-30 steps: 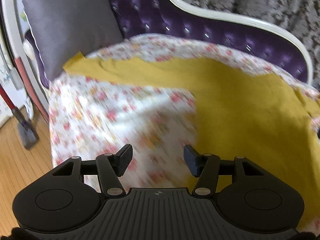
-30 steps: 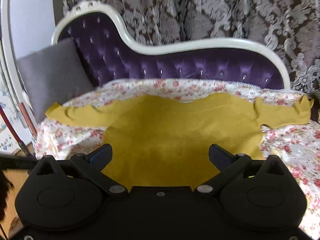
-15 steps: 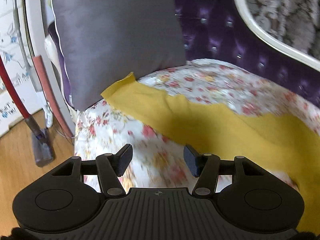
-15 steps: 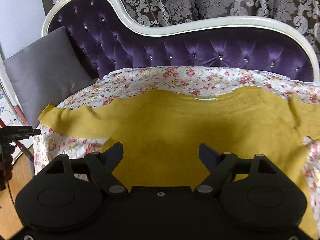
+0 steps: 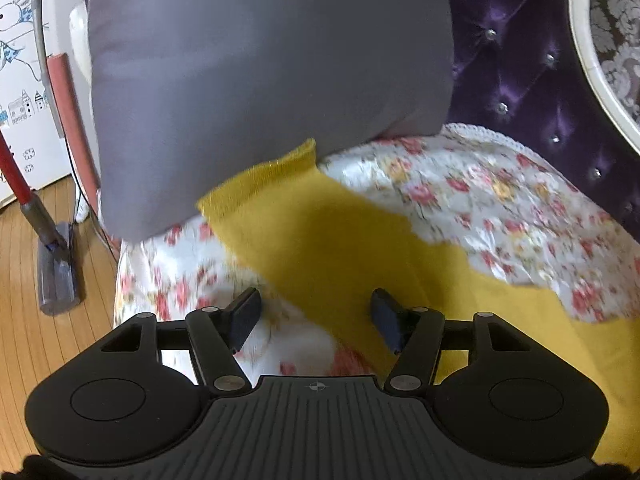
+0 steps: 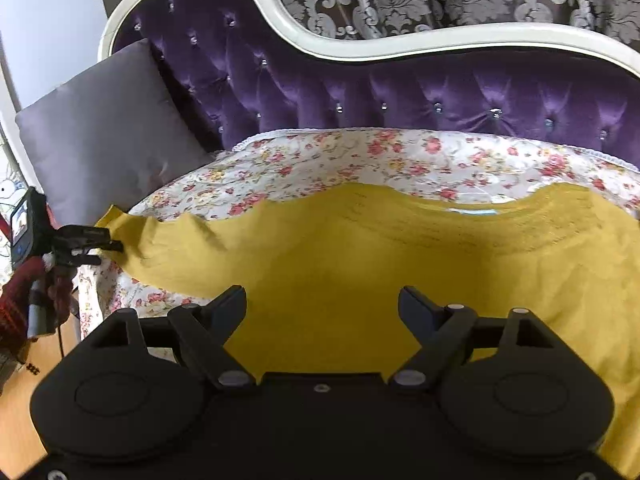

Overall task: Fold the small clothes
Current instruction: 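Reach the left tool to the sleeve cuff by the grey pillow and grasp, then carry the sleeve across the sweater body with the left tool and release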

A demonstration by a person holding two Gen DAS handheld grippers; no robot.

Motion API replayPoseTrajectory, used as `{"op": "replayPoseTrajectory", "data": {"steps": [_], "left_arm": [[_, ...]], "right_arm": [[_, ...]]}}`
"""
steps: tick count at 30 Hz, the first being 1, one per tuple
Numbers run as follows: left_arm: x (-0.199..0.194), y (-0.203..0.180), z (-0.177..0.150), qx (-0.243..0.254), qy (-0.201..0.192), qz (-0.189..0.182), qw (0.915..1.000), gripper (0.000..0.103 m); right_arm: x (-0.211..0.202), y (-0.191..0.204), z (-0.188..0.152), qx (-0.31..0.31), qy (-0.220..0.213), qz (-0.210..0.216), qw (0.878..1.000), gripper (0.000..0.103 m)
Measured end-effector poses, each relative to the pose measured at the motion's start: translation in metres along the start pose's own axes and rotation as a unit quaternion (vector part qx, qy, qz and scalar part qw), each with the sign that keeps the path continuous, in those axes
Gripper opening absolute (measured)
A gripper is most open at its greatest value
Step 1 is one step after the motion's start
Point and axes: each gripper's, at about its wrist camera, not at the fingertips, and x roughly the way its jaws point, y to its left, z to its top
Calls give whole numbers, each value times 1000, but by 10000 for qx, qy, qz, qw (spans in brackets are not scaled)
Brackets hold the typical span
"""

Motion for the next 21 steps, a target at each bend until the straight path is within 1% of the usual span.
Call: {"op": "replayPoseTrajectory", "data": {"steps": [1,2,3,4,5,6,8,10,12,15,17,20,21], "left_arm": [[2,0,3,-20,-1,22,10000,59],[4,2,6,-47,-23,41,10000,56],[4,3,8,-98,-101,64,9999,48],[5,4,11,-130,-192,99,9997,15],[5,4,13,-139,-197,55,9997,5],[8,3,15,-183,-159,-33,9997,5],[2,-4,18,-157,-231,12,9996,5],[-12,-17,22,13,-367,58,9993,5],[-32,-33,24,86,-478,-61,9988,5],[-70,-72,28,317,-709,-371,9963,5],[-99,-108,28,570,-892,-610,9925,5],[-141,-168,21,913,-1149,-1141,9826,5],[-149,-187,17,1018,-1184,-1317,9789,5]], "right_arm": [[2,1,1,-10,-3,19,10000,85],[4,2,1,-18,-4,34,10000,85],[6,3,1,-19,-3,53,10000,85],[7,4,2,-17,-4,62,10000,85],[8,4,2,-10,-5,80,10000,85],[8,4,2,2,-12,92,10000,85],[6,2,1,32,-46,75,10000,84],[2,-4,0,99,-71,36,9999,84],[-3,-11,-1,184,-96,13,9998,84],[-14,-25,-5,354,-144,-40,9993,84],[-22,-35,-9,451,-156,-95,9988,84],[-37,-52,-17,632,-189,-198,9976,84],[-42,-58,-20,692,-209,-235,9971,84]]}}
